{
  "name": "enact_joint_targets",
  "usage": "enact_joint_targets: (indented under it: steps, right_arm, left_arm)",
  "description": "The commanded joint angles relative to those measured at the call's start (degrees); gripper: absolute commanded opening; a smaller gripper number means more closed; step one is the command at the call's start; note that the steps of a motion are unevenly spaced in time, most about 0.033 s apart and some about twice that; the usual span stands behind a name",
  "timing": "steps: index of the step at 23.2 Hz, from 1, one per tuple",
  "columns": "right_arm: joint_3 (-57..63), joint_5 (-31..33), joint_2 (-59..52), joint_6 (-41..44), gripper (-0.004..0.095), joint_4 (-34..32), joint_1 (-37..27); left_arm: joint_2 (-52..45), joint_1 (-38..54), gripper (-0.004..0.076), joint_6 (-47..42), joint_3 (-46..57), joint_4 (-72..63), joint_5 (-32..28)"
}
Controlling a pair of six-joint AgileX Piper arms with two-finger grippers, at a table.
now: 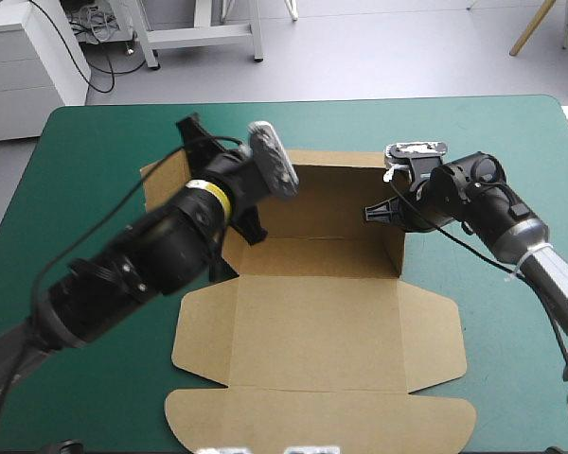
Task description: Fold the box
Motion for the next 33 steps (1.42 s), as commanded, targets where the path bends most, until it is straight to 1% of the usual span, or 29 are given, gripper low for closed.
enact_joint_targets:
  steps: [1, 4, 5, 6, 7, 12, 14, 16, 17, 19, 21, 22, 25, 27, 30, 31, 33]
  right_arm:
    - [-3.03, -1.18, -0.27, -0.91, -0.0019, -0.07, -0.47]
    - [-3.94, -0.92, 0.91, -1.45, -0.0019, 0.40, -1.00]
    - [-4.56, 0.28, 1.53, -1.43, -0.0019, 0.53, -1.85]
    - [-5.03, 0.90, 2.14, -1.48, -0.0019, 0.70, -2.26]
    - [-6.18, 3.28, 3.22, -2.41, -0.0019, 1.19, -3.40]
    - [-9.56, 6.98, 5.88, -6.21, -0.0019, 3.08, -5.74]
    - [-11.13, 7.83, 6.76, -6.89, -0.0019, 3.08, -6.33]
    - [-13.17, 9.59, 8.28, -7.81, -0.0019, 3.08, -6.85]
    - [-15.60, 11.31, 9.84, -8.30, -0.0019, 2.96, -7.20]
    - [-17.53, 12.17, 11.10, -8.78, -0.0019, 2.95, -7.20]
    - [-20.04, 12.73, 12.66, -9.09, -0.0019, 2.95, -7.20]
    - [-22.65, 13.19, 14.46, -9.86, -0.0019, 2.95, -7.20]
    - [-28.05, 13.19, 18.46, -10.61, -0.0019, 2.86, -7.20]
    - [-30.87, 13.19, 21.60, -11.28, -0.0019, 2.86, -7.20]
    - [-33.70, 13.19, 25.05, -11.40, -0.0015, 2.86, -7.20]
    - [-34.65, 13.19, 26.14, -11.40, -0.0002, 2.86, -7.20]
    - [-36.36, 12.98, 27.68, -11.40, 0.0064, 3.12, -7.20]
  left_arm:
    - [-2.63, 8.54, 0.0015, 4.90, -8.45, -11.42, 1.22]
    - [-3.01, 19.05, 0.0015, 5.79, -11.31, -20.48, 1.61]
    - [-3.43, 25.86, 0.0015, 5.92, -11.76, -26.75, 1.89]
    - [-3.58, 29.67, 0.0015, 6.06, -11.76, -29.70, 1.89]
    - [-3.96, 36.66, 0.0015, 7.07, -11.76, -34.78, 1.89]
    - [-4.52, 56.22, 0.0015, 10.30, -11.25, -53.54, 1.89]
    - [-4.75, 63.17, 0.0015, 13.74, -9.89, -61.29, 1.59]
    - [-4.84, 70.25, 0.0015, 14.50, -8.09, -66.95, 1.73]
    - [-4.84, 78.01, 0.0015, 14.80, -4.90, -73.21, 1.48]
    - [-4.84, 84.66, 0.0015, 14.94, -0.75, -78.72, 0.83]
    - [-4.84, 88.82, 0.0015, 14.94, 3.36, -83.94, -0.76]
    - [-4.84, 91.31, 0.0015, 14.94, 7.59, -88.11, -2.61]
    - [-4.84, 91.91, 0.0014, 14.94, 13.88, -89.59, -6.93]
    - [-4.84, 91.91, 0.0013, 14.00, 16.00, -89.59, -9.17]
    - [-4.84, 91.91, 0.0013, 11.00, 16.31, -89.46, -10.71]
    - [-4.84, 91.91, 0.0013, 11.00, 16.31, -89.46, -10.85]
    - [-4.84, 91.91, 0.0013, 11.00, 16.31, -89.24, -10.96]
